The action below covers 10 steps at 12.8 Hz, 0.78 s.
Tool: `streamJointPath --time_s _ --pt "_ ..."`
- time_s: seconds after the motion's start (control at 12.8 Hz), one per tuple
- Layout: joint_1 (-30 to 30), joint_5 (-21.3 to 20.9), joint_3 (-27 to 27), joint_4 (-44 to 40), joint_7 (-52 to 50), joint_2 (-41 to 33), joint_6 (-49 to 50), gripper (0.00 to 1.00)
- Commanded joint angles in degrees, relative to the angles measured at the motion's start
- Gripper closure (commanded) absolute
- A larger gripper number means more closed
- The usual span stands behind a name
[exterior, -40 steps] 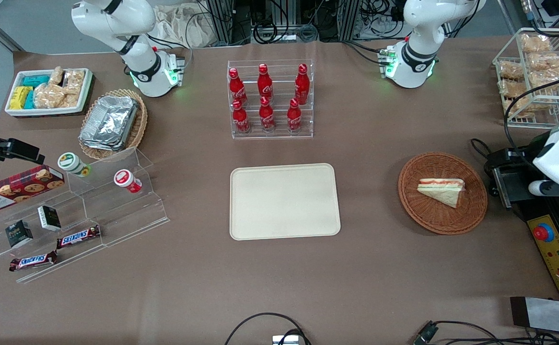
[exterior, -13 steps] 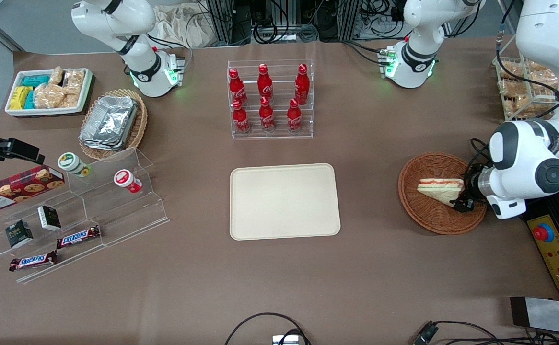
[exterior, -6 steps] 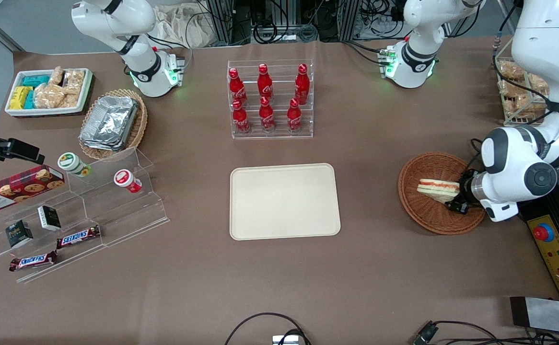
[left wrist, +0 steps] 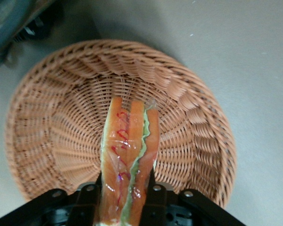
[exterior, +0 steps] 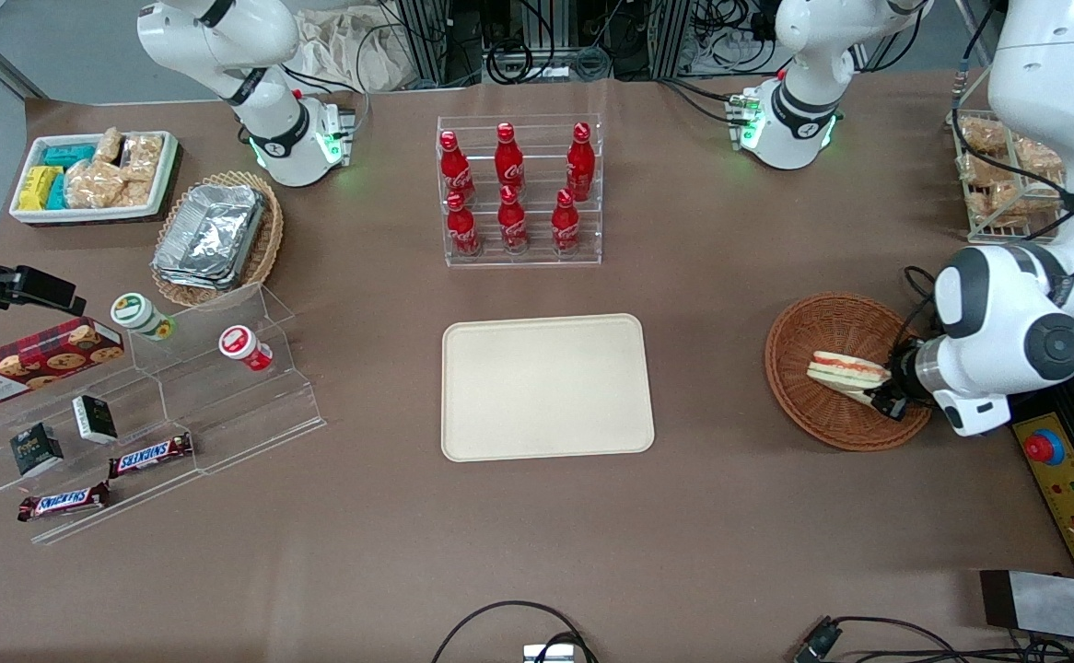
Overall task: Place sandwich from basket to tray
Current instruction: 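Close the left gripper on the wrapped sandwich and lift it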
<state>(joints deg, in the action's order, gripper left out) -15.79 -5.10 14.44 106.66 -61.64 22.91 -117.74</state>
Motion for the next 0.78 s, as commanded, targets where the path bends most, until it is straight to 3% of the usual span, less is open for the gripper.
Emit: streamJointPath --time_s 0.0,0.31,0.47,0.71 --pt "0.2 0.4 0.2 -7.5 7.5 -2.2 10.3 1.0" --pt "0.2 3.3 7.9 -19.3 17.1 -1.5 21.8 1.0" --pt "0.3 3.3 13.0 -20.4 22.6 -1.1 21.8 1.0" --pt "0.5 3.3 18.5 -24.7 22.3 0.5 21.0 1.0"
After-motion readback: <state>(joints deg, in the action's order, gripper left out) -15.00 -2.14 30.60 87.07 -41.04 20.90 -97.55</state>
